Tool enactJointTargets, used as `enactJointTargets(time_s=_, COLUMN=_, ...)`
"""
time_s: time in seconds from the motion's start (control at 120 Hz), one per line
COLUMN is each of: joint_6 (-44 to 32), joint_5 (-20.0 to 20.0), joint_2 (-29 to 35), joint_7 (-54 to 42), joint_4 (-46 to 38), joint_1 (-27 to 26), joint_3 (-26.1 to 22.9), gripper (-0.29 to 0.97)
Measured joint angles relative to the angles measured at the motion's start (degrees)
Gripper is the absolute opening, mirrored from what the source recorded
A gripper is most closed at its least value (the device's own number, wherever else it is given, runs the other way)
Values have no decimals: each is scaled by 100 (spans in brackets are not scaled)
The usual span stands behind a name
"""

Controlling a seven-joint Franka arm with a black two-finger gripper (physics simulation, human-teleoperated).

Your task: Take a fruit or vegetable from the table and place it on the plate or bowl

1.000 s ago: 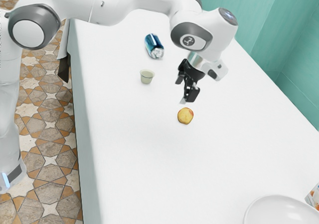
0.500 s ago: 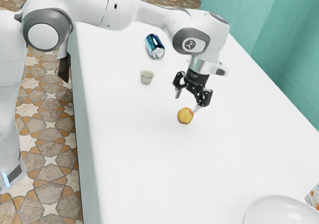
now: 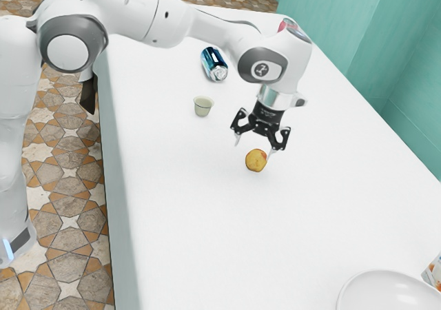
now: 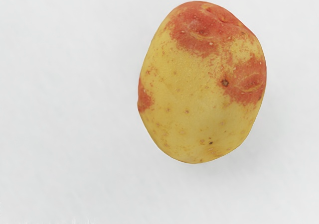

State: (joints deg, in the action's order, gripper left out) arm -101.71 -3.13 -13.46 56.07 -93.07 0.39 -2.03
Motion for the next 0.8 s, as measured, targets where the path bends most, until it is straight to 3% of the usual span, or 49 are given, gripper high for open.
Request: enactJointTargets(time_s=0.8, joint_6=-26, joint_5=34, joint_2=-365, joint_7=1334, joint_4=276, joint_1=146, joint_3=5, gripper=68)
